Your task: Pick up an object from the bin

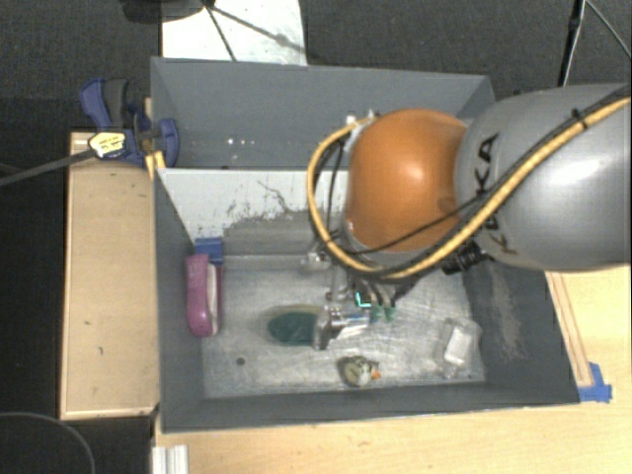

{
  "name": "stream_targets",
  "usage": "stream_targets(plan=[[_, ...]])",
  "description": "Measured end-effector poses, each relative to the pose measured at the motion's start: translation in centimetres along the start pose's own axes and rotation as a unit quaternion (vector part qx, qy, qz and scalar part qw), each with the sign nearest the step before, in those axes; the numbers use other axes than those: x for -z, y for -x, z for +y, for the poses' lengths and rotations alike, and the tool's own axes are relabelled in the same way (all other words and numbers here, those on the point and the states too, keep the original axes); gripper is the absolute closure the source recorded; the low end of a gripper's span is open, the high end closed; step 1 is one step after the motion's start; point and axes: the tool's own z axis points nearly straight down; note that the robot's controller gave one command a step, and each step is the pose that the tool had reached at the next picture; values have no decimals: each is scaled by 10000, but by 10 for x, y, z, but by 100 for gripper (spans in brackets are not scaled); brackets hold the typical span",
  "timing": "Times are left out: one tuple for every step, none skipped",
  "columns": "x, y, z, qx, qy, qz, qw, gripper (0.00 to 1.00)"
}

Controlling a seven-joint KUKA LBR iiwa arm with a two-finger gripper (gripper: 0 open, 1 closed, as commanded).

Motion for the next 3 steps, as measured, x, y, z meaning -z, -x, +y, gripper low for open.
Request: stream_targets(plan=[[-124, 19, -31, 1133, -6, -7, 9936, 0], [-120, 20, -30, 1107, 4, -40, 9938, 100], [15, 6, -21, 1126, 1, -73, 9936, 100]])
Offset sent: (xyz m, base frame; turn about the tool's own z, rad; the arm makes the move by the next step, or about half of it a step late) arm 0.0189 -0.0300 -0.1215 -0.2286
